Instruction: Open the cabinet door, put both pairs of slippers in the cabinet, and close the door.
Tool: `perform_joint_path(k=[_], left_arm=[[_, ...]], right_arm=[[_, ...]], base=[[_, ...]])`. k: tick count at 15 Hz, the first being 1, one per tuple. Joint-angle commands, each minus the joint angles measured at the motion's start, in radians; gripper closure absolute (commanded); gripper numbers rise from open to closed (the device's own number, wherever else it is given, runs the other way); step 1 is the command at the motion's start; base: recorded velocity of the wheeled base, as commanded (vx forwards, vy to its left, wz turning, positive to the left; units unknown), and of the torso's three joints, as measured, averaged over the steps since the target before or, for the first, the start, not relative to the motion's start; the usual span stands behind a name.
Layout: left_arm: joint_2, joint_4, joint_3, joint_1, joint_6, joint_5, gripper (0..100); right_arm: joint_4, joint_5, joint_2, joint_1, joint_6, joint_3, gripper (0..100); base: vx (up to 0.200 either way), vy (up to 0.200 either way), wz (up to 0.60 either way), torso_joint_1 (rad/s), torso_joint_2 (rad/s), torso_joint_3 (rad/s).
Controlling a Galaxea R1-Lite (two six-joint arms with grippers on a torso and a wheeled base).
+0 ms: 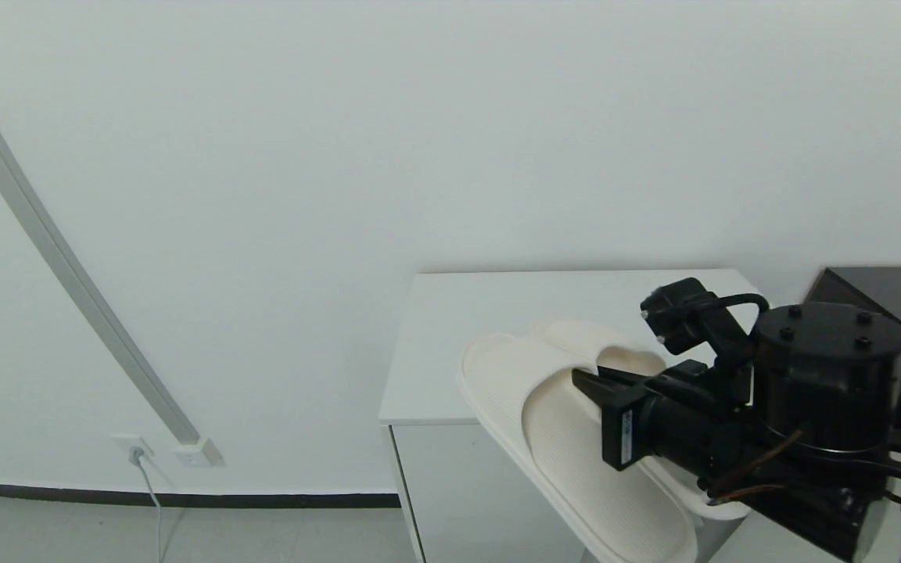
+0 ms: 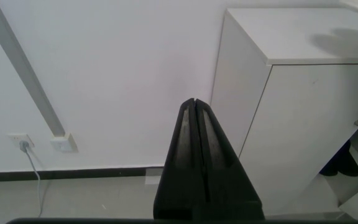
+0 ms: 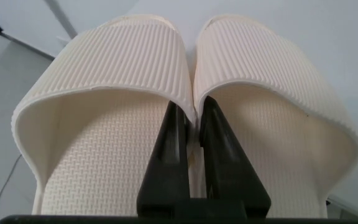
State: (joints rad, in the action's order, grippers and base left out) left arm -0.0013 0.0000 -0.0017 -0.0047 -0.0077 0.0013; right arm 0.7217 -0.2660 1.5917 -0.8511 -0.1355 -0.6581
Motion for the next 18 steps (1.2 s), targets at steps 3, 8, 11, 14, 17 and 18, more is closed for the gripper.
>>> perform_joint_path(k=[3,8,11,14,17,18], left_arm=[[0.001,0.0,0.0,0.0,-0.002,0.0,100],[0.001,0.0,0.0,0.0,-0.002,0.0,100],[0.001,0.0,0.0,0.0,0.0,-0.001,100],[0.001,0.0,0.0,0.0,0.0,-0.001,100],[0.001,0.0,0.0,0.0,0.0,-0.001,100],[0.001,0.0,0.0,0.0,0.0,-0.001,100]], right_arm=[[0.001,0.008,-0.064,-0.002,-0.001,0.068,100],[0.008,0.004,-0.019,-0.009,-0.003,0.068,100],[0.008,0.004,-0.018,-0.009,-0.003,0.068,100],[0.008,0.004,-0.013,-0.013,-0.003,0.072,100],[0.008,0.004,-0.012,-0.016,-0.003,0.08,100],[0.008,0.004,-0.012,-0.016,-0.003,0.083,100]], base=[[0.0,0.0,0.0,0.0,0.0,0.0],[0.0,0.0,0.0,0.0,0.0,0.0],[-0.133,0.0,0.0,0.003,0.0,0.005],[-0.2,0.0,0.0,0.006,0.0,-0.001],[-0.2,0.0,0.0,-0.004,0.0,0.004],[-0.2,0.0,0.0,0.002,0.0,0.002]])
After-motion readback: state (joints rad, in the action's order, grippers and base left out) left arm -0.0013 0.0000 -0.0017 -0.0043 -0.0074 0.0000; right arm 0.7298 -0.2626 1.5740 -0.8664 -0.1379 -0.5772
